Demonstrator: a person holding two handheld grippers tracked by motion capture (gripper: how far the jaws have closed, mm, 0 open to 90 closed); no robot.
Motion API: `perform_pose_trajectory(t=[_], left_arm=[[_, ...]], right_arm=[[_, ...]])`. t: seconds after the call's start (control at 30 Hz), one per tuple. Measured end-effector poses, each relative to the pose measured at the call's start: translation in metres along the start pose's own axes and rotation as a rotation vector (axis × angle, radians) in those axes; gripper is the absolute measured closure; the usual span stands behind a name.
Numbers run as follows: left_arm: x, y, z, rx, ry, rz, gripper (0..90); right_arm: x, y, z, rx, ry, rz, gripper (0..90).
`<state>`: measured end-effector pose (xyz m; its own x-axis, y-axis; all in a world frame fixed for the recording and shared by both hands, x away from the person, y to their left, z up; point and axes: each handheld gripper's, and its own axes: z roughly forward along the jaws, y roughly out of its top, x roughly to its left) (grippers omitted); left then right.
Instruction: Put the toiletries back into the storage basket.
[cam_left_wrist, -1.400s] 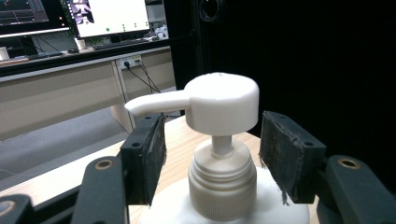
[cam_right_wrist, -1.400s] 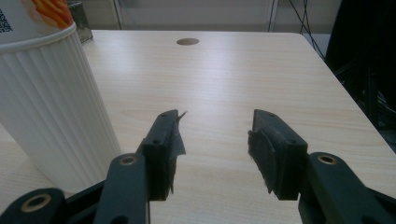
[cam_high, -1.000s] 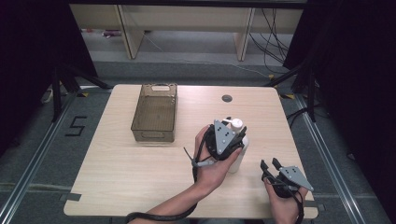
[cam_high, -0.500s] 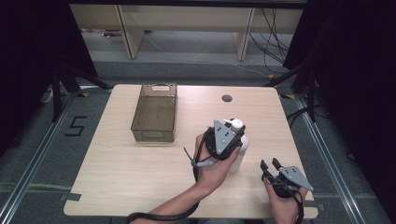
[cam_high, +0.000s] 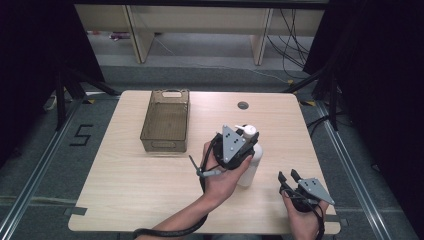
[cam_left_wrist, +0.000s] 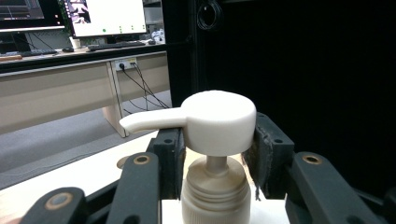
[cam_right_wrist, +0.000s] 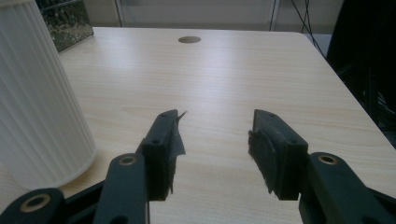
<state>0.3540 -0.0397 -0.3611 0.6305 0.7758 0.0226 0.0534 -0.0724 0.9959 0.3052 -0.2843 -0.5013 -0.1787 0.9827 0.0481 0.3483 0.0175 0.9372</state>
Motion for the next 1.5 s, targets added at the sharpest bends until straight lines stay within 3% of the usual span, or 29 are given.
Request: perform_pose_trajectory(t=[0.07, 0.13, 0.47, 0.63, 0.67, 0.77, 0.93, 1.07, 1.5], left_arm=[[0.004, 0.004, -0.005, -0.004, 0.005, -0.006, 59.3], [0.006, 0.006, -0.007, -0.016, 0.007, 0.009, 59.4], [0.026, 0.013, -0.02, -0.023, 0.036, -0.01, 59.4], [0.037, 0.016, -0.028, -0.029, 0.061, -0.004, 59.4], [0.039, 0.017, -0.029, -0.029, 0.064, -0.002, 59.4], [0.045, 0.019, -0.033, -0.033, 0.067, -0.004, 59.4], [0.056, 0.023, -0.04, -0.037, 0.092, 0.001, 59.4], [0.065, 0.024, -0.046, -0.039, 0.122, 0.014, 59.4], [0.089, 0.029, -0.062, -0.053, 0.175, 0.012, 59.4]], right_arm=[[0.0, 0.0, 0.002, -0.02, 0.004, -0.008, 52.3], [0.001, 0.0, 0.001, -0.007, -0.002, -0.01, 52.3], [0.002, -0.001, 0.001, -0.007, -0.009, -0.01, 52.2], [0.003, -0.001, 0.002, -0.012, 0.01, 0.003, 52.1], [0.004, -0.001, 0.001, -0.005, -0.011, -0.009, 52.1], [0.004, -0.001, 0.0, -0.004, -0.002, -0.007, 52.1], [0.003, -0.001, 0.002, -0.009, 0.0, -0.022, 52.0], [0.005, -0.002, 0.001, 0.001, 0.01, -0.004, 51.9], [0.005, -0.003, 0.002, -0.019, -0.023, -0.028, 51.1]])
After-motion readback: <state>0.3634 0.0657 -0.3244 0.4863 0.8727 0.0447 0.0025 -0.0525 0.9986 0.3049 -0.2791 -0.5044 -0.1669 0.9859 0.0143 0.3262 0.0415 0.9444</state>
